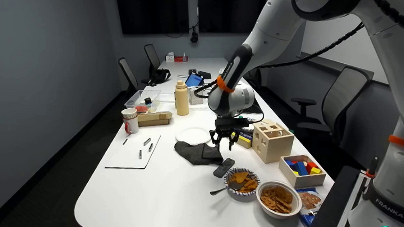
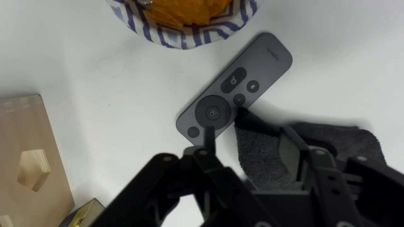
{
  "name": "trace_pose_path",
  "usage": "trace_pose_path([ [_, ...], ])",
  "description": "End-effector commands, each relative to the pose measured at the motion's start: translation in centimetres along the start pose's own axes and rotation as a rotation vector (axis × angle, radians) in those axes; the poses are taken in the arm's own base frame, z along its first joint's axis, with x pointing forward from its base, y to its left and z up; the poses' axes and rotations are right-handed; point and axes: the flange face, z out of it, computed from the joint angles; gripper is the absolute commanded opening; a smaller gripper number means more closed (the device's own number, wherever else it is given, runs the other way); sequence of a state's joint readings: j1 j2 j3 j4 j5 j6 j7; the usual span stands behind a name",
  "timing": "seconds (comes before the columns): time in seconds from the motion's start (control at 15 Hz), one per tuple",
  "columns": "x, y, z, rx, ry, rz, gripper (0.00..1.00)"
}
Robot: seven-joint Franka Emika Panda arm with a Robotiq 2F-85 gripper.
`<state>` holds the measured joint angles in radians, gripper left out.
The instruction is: Press the center button of the small grey remote
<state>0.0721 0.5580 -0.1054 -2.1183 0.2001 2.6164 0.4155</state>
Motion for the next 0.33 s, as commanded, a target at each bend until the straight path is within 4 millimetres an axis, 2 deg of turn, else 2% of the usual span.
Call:
trace_pose_path([
  [0.0, -0.93, 0.46, -1.55, -0.015, 0.016, 0.009, 0.87],
  [0.13, -0.96, 0.52, -1.78, -0.015, 0.017, 0.009, 0.99],
  [0.27, -0.92, 0.61, -1.89, -0.015, 0.016, 0.013, 1.0],
])
